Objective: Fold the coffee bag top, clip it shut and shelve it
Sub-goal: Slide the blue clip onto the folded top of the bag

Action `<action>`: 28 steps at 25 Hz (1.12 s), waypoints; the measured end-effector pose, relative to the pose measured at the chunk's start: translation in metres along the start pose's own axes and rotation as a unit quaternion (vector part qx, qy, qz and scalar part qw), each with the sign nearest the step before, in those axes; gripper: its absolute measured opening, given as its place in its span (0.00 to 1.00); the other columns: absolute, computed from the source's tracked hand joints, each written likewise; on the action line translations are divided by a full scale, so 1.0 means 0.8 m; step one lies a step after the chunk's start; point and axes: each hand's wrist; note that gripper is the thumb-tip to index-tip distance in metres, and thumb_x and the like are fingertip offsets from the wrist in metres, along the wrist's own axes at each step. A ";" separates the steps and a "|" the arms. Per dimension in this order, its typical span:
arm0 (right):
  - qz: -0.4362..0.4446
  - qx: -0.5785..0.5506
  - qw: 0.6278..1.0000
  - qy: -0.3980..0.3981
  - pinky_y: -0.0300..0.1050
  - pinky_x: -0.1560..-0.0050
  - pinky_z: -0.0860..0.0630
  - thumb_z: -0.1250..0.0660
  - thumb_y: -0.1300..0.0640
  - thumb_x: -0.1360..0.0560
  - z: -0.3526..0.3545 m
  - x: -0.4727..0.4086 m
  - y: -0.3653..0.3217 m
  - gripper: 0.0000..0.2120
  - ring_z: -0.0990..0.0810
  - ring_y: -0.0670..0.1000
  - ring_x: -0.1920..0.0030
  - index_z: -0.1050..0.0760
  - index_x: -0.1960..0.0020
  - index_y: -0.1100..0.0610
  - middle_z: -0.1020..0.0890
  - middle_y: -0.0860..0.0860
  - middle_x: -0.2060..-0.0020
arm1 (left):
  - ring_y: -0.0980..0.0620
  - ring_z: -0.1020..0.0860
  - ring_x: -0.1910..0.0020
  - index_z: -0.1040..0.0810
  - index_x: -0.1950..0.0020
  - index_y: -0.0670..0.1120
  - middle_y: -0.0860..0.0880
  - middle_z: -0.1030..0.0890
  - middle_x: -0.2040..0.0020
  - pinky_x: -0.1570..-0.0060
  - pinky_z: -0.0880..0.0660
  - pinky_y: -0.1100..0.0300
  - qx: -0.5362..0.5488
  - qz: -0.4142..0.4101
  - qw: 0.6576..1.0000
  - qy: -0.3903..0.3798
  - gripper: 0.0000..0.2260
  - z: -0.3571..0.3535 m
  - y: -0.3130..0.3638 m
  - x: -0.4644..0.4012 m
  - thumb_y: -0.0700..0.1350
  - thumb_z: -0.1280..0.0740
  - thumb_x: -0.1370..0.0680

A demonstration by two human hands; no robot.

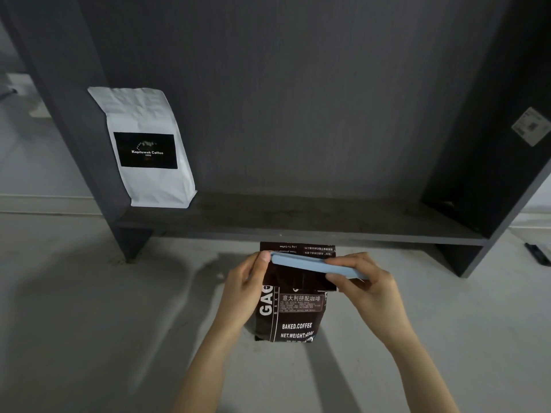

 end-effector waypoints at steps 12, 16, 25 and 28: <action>-0.037 -0.082 0.995 -0.041 0.28 0.63 0.25 0.33 0.66 0.30 0.005 0.009 0.003 0.12 0.20 0.42 0.65 0.20 0.58 0.49 0.19 0.51 0.56 | 0.68 0.22 0.63 0.22 0.60 0.57 0.60 0.17 0.64 0.68 0.31 0.79 0.036 0.044 0.998 0.032 0.11 -0.010 -0.004 0.000 0.54 0.43 0.23; -0.070 -0.079 0.994 -0.016 0.31 0.63 0.23 0.32 0.63 0.31 0.017 0.012 0.007 0.08 0.18 0.44 0.65 0.21 0.60 0.51 0.15 0.47 0.63 | 0.67 0.21 0.62 0.22 0.59 0.57 0.57 0.17 0.62 0.69 0.30 0.79 0.038 0.053 0.997 0.039 0.11 -0.010 -0.005 0.000 0.54 0.43 0.24; -0.058 -0.177 0.978 0.091 0.34 0.57 0.21 0.36 0.63 0.29 0.038 0.003 0.010 0.08 0.19 0.44 0.60 0.21 0.62 0.53 0.17 0.45 0.63 | 0.69 0.24 0.51 0.25 0.52 0.62 0.65 0.20 0.52 0.58 0.29 0.77 0.035 -0.019 0.999 -0.015 0.11 -0.001 -0.004 0.002 0.44 0.36 0.26; -0.071 -0.169 0.974 0.136 0.33 0.56 0.21 0.35 0.60 0.29 0.053 -0.005 0.008 0.08 0.18 0.44 0.59 0.21 0.62 0.50 0.18 0.47 0.59 | 0.65 0.26 0.43 0.30 0.47 0.66 0.59 0.25 0.41 0.52 0.28 0.73 0.023 -0.031 0.999 -0.035 0.19 0.001 -0.007 0.003 0.40 0.36 0.25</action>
Point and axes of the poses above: each hand's wrist, its own x-axis away from the middle knuckle, its own z-axis out of the back of the hand, y = z × x
